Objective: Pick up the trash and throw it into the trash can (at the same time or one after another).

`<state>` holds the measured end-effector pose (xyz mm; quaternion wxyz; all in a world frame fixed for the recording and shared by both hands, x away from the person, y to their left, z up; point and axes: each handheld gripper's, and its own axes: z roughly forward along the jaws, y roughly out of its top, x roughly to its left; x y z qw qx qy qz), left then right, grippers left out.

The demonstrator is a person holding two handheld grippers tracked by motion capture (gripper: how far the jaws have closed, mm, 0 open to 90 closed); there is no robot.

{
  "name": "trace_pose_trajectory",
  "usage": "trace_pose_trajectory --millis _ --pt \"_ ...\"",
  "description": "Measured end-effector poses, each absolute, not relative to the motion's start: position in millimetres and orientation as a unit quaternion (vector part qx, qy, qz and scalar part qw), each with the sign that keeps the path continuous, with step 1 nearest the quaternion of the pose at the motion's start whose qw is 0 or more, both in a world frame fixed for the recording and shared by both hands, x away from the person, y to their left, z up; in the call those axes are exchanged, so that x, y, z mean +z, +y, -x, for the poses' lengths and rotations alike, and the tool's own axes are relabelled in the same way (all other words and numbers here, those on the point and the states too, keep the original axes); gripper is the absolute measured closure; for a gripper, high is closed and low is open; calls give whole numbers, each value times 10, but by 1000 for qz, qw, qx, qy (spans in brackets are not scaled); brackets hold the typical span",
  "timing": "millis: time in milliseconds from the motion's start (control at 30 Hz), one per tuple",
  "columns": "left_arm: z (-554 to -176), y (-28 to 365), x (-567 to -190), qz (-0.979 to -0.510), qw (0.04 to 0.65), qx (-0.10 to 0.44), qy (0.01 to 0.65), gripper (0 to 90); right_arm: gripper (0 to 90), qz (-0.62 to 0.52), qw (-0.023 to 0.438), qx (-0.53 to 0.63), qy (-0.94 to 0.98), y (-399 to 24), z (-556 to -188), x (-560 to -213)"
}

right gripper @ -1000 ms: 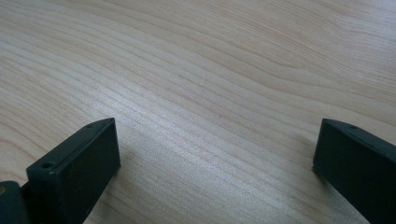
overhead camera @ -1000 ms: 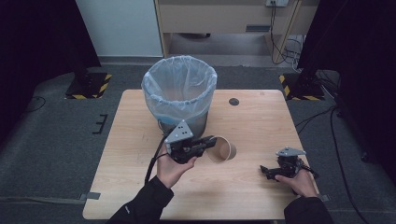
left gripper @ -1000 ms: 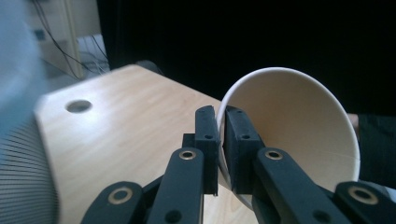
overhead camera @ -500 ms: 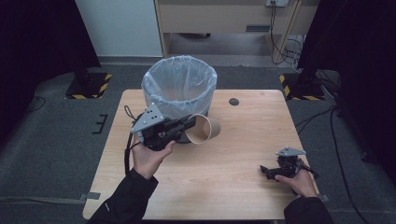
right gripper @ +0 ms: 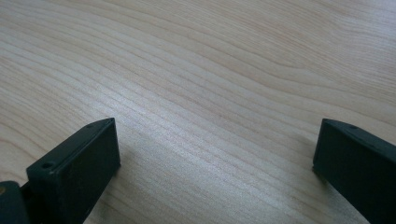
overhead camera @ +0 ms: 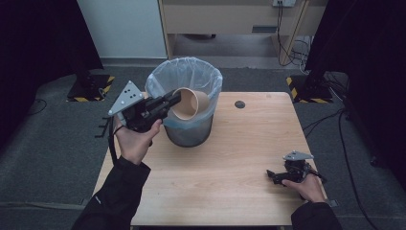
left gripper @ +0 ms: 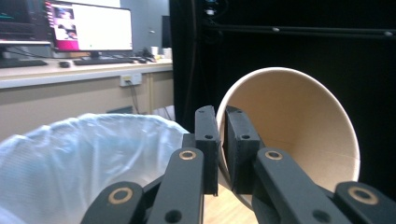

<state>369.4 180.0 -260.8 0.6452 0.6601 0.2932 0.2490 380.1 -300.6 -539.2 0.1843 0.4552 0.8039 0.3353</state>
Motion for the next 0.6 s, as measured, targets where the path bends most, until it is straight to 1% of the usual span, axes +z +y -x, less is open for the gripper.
trace_pose_trajectory --millis 100,333,567,600 --pt "-3736 1843 -2589 -655 646 257 298 842 8 -455 184 335 804 -3006 -3801 -5392" --pt "-3968 1958 -2575 -637 639 282 327 842 8 -455 184 335 804 -3007 -3801 -5392" --pt "-4183 1951 -2577 -625 630 302 347 842 8 -455 184 335 804 -3006 -3801 -5392" --pt "-4269 1935 -2588 -624 624 306 357 842 8 -455 184 335 804 -3006 -3801 -5392"
